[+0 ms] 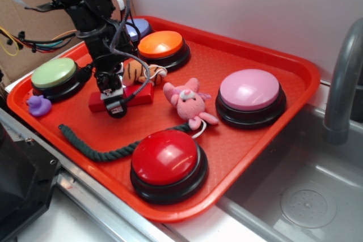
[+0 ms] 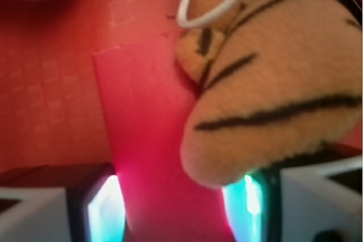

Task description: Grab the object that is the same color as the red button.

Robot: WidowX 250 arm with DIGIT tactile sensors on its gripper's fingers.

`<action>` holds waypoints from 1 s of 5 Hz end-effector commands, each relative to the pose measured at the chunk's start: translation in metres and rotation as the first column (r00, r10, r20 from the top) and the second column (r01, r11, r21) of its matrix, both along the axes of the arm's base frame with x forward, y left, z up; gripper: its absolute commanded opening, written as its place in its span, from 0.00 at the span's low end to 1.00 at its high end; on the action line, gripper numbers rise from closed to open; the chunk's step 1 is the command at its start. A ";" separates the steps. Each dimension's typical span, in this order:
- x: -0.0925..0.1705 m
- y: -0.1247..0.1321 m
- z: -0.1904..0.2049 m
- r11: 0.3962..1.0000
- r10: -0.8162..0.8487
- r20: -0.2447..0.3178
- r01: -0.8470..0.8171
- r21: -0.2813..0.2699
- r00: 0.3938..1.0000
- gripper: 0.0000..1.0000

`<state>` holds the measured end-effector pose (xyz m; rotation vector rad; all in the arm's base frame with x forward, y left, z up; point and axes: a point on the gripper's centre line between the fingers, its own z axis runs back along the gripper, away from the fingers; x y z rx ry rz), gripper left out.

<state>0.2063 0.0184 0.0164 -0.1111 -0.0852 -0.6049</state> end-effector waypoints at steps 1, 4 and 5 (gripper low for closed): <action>0.006 0.012 0.056 0.975 0.221 -0.006 -0.221 -0.006 0.975 0.00; -0.009 0.000 0.150 0.850 0.519 -0.043 -0.521 -0.078 0.854 0.00; -0.014 -0.014 0.167 0.831 0.547 -0.009 -0.544 -0.114 0.837 0.00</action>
